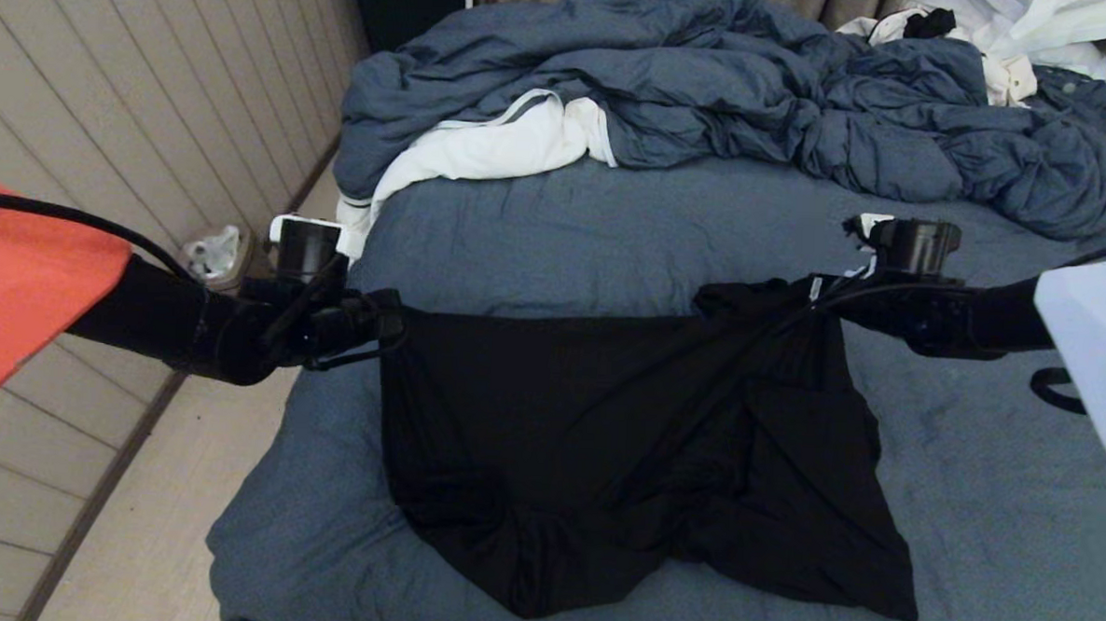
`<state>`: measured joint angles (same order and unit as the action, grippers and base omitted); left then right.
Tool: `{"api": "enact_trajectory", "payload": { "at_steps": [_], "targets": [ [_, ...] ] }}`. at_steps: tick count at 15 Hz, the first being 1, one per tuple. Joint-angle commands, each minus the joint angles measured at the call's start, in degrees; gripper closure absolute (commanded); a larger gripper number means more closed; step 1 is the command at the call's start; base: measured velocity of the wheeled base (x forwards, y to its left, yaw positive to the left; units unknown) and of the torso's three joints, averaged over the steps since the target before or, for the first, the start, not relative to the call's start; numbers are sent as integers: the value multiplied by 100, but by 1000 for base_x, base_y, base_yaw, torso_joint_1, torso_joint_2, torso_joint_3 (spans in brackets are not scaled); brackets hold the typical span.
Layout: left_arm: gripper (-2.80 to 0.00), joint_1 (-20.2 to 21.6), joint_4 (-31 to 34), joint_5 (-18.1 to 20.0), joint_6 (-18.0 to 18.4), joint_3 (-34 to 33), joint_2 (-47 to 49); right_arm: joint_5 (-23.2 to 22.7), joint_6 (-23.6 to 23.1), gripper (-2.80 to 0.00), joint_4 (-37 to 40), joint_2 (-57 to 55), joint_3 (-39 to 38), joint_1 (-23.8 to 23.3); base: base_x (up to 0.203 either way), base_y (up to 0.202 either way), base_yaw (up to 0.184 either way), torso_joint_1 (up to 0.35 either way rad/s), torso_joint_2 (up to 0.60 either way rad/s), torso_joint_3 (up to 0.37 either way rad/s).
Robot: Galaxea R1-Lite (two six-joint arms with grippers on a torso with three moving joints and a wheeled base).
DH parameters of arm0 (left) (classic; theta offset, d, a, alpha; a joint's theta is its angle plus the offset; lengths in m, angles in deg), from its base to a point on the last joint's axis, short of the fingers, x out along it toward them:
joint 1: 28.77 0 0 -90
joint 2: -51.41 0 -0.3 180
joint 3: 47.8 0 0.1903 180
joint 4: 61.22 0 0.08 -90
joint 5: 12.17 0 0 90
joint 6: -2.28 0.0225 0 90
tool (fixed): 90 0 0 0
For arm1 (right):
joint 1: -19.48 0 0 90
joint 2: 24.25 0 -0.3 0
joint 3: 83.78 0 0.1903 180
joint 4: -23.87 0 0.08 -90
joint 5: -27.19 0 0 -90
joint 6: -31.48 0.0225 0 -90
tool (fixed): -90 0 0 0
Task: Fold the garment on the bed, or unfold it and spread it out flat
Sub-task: Unford the black T-shirt
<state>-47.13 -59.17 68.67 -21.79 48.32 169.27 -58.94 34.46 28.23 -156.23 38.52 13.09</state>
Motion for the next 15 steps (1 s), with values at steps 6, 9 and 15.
{"api": "enact_trajectory", "payload": {
  "at_steps": [6,9,15],
  "targets": [
    [0,-1,138,-6,52,137,-647,48,114,0,-18,437,13,-20,0,0,0,0,0,0],
    [0,25,190,-3,61,187,-704,61,118,0,-25,456,54,-29,0,0,0,0,0,0],
    [0,284,190,43,96,592,-82,179,94,0,39,-347,885,-10,0,0,0,0,0,0]
  ]
}}
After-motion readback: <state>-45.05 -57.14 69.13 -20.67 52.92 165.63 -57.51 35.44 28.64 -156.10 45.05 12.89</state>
